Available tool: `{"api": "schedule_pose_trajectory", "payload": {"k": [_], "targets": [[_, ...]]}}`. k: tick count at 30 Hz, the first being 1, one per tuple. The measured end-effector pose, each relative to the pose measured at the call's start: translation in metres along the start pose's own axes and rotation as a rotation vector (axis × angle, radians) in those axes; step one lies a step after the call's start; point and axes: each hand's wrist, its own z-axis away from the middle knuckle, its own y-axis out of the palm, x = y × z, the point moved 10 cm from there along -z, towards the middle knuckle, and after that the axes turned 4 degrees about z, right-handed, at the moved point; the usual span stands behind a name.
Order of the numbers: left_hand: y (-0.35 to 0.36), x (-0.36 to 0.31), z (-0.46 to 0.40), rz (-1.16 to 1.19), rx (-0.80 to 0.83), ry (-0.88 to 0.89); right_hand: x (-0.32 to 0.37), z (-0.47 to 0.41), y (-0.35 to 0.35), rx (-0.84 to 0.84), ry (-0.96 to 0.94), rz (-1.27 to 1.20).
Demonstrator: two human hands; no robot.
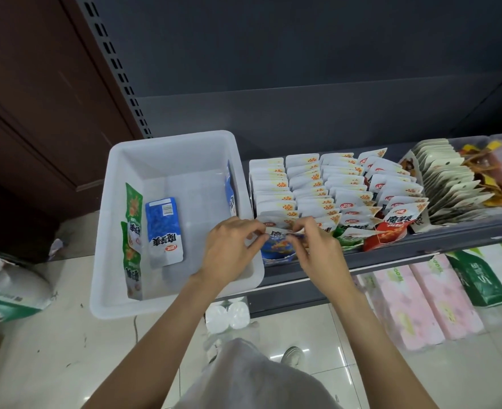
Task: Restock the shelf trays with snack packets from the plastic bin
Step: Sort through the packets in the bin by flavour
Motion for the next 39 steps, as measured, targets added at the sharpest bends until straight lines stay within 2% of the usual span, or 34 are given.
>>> {"api": "schedule_pose_trajectory", "payload": {"k": [6,11,14,17,22,26,29,31,34,36,39], "targets": [[0.002,0.005,-0.004,-0.023,-0.002,-0.067,-0.014,-0.009,0.007,0.102,0.178,-0.041],[0.002,0.003,-0.008,0.092,0.013,-0.071,-0.006,0.0,-0.019,-0.132,0.113,-0.058],[-0.002,0.002,-0.011,0.117,-0.01,-0.067,-0.004,0.002,-0.022,-0.201,0.109,-0.018],[0.0,0.005,-0.009,0.054,-0.014,-0.064,0.002,-0.001,-0.014,-0.175,0.085,0.067],[0.01,0.005,-0.003,-0.148,0.003,-0.024,0.01,-0.007,-0.009,-0.169,0.089,0.358],[-0.012,0.024,0.007,0.083,-0.155,-0.119,0.019,-0.014,0.005,-0.091,0.05,0.471],[-0.035,0.044,0.018,0.157,-0.215,-0.171,0.018,-0.012,-0.003,-0.108,0.097,0.356],[-0.039,0.067,0.024,0.203,-0.13,-0.237,0.02,-0.009,-0.024,-0.184,0.116,0.163],[-0.015,0.099,0.036,0.343,0.243,-0.439,0.038,-0.01,-0.055,-0.304,0.063,-0.033],[0.007,0.099,0.046,0.316,0.492,-0.505,0.057,-0.015,-0.046,-0.227,-0.034,-0.03],[0.031,0.084,0.049,0.102,0.718,-0.457,0.082,-0.017,-0.001,-0.001,-0.183,0.082]]}}
